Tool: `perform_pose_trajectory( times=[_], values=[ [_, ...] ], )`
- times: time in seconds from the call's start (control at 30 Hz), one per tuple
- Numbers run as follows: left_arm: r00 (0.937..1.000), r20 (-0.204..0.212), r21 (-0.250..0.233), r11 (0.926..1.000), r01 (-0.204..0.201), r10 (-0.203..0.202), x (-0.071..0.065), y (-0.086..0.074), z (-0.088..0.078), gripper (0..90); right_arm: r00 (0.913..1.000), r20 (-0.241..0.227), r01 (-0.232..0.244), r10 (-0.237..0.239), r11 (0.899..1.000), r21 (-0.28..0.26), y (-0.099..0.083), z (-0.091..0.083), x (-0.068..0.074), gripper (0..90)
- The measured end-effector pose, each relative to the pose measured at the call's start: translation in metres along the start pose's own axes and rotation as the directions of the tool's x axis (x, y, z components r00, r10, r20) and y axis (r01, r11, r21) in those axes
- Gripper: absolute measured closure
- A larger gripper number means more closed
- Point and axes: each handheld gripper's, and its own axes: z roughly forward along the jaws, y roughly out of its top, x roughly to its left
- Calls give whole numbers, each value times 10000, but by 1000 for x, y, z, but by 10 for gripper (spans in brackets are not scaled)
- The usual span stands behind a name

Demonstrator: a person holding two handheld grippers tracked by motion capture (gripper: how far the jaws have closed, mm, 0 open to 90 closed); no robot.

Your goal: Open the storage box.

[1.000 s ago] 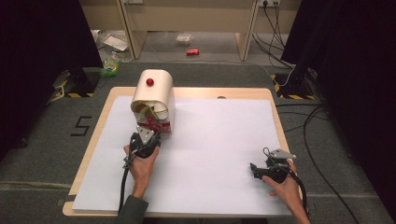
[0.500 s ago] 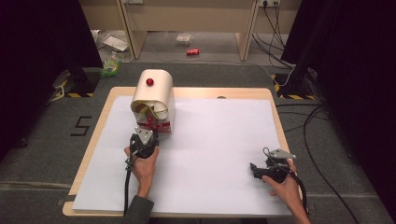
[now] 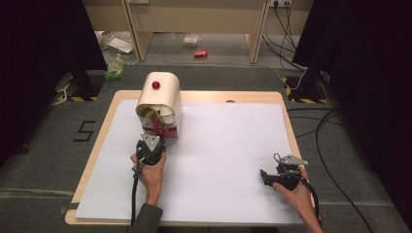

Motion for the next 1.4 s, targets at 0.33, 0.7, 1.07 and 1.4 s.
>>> perform_pose_trajectory(
  times=[0.33,0.7,1.07,1.4],
  values=[
    [10000,54,-37,10000,-45,45,0,-2,-2,732,10000,-1,9,-9,10000,0,0,0,0,144],
    [9988,487,-598,9982,47,-18,4,-1,-28,896,10000,1,-17,17,10000,13,0,0,0,144],
    [9976,635,-73,9996,268,-263,4,-3,-18,626,10000,-2,-1,1,10000,-3,0,0,0,144],
    [9994,231,-37,9997,253,-252,0,-1,-5,614,10000,1,0,0,10000,-4,0,0,0,144]
  ],
)
